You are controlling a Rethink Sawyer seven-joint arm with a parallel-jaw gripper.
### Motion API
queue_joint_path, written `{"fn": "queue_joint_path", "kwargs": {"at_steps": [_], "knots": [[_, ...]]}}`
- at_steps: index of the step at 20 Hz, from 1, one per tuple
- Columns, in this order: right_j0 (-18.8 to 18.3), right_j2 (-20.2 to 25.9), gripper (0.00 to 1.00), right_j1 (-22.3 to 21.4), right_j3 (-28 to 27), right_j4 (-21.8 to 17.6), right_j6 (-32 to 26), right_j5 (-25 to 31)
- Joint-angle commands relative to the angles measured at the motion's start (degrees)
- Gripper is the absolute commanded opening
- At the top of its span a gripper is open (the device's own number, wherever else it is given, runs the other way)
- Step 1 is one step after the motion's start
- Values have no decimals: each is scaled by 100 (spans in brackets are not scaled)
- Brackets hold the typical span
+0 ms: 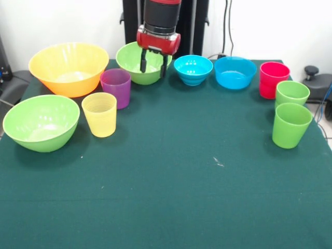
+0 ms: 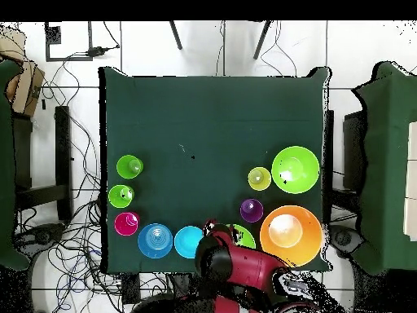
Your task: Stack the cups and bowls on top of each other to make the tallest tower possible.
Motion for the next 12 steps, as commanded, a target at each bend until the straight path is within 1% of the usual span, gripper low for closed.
{"fn": "queue_joint_path", "kwargs": {"at_steps": [1,12], "knots": [[3,293,100,54,356,-39,951,100],[-119,261,100,51,551,-128,941,-59]]}}
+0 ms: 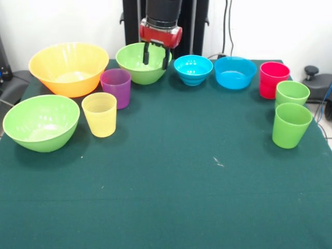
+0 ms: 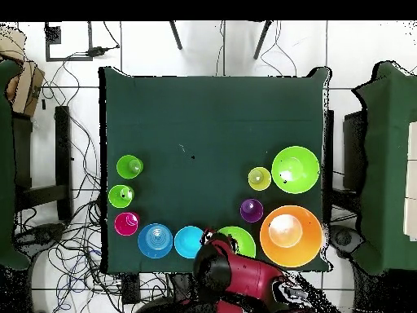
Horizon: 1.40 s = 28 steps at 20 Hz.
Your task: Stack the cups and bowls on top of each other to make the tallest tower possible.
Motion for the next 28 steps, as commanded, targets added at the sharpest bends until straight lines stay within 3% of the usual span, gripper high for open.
{"fn": "queue_joint_path", "kwargs": {"at_steps": [1,8,16,19,20,28], "knots": [[-81,297,100,137,222,-142,924,-97],[-252,314,100,430,238,-254,928,-375],[-371,474,100,1100,-215,-270,906,-733],[-337,460,100,1110,-277,-291,831,-773],[-339,465,0,1115,-292,-303,816,-798],[-369,455,0,1059,-220,-311,913,-912]]}}
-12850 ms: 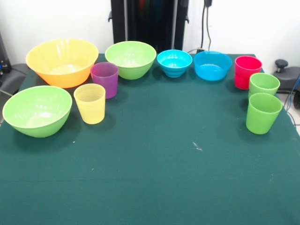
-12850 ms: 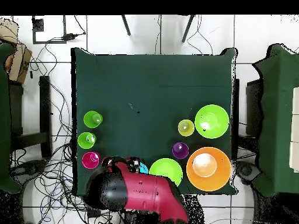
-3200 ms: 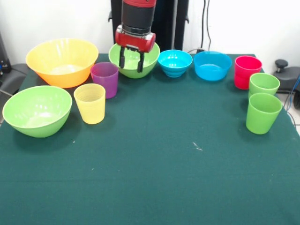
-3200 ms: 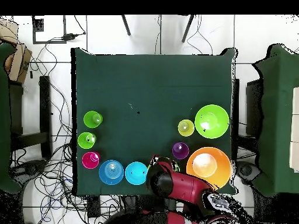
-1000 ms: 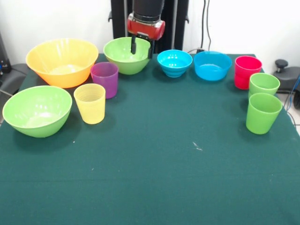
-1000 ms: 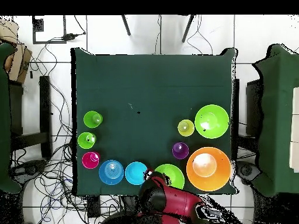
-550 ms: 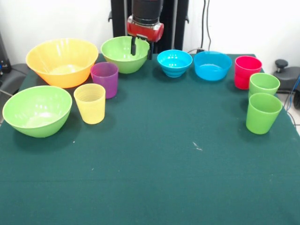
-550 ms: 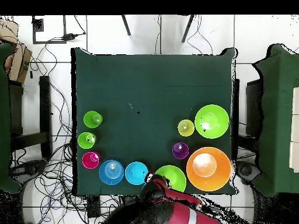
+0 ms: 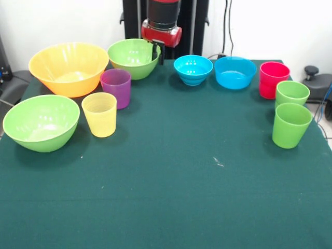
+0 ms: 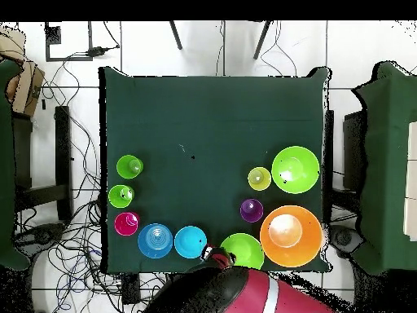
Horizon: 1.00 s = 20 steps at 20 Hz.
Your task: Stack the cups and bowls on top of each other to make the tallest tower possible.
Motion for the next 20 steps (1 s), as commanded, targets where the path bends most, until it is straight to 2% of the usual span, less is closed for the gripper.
{"fn": "queue_joint_path", "kwargs": {"at_steps": [1,5,10,20], "knots": [[-46,485,0,345,-463,-81,904,-285],[39,442,0,72,-323,-31,895,-121],[119,412,0,-652,7,53,814,437],[424,251,0,-1647,395,281,769,1227]]}}
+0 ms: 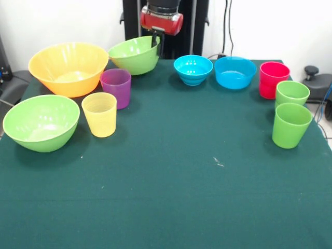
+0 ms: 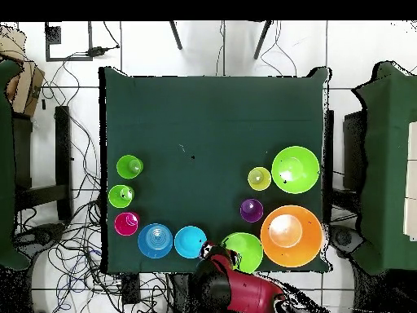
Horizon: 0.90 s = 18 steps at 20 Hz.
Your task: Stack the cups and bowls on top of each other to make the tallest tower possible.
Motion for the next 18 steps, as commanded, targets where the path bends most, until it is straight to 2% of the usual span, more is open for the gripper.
{"fn": "queue_joint_path", "kwargs": {"at_steps": [1,7,11,18], "knots": [[228,292,0,-719,122,308,763,1060],[371,300,0,-1228,180,378,774,1612],[521,304,0,-1383,161,427,839,1763],[944,308,0,-1946,-160,815,822,2831]]}}
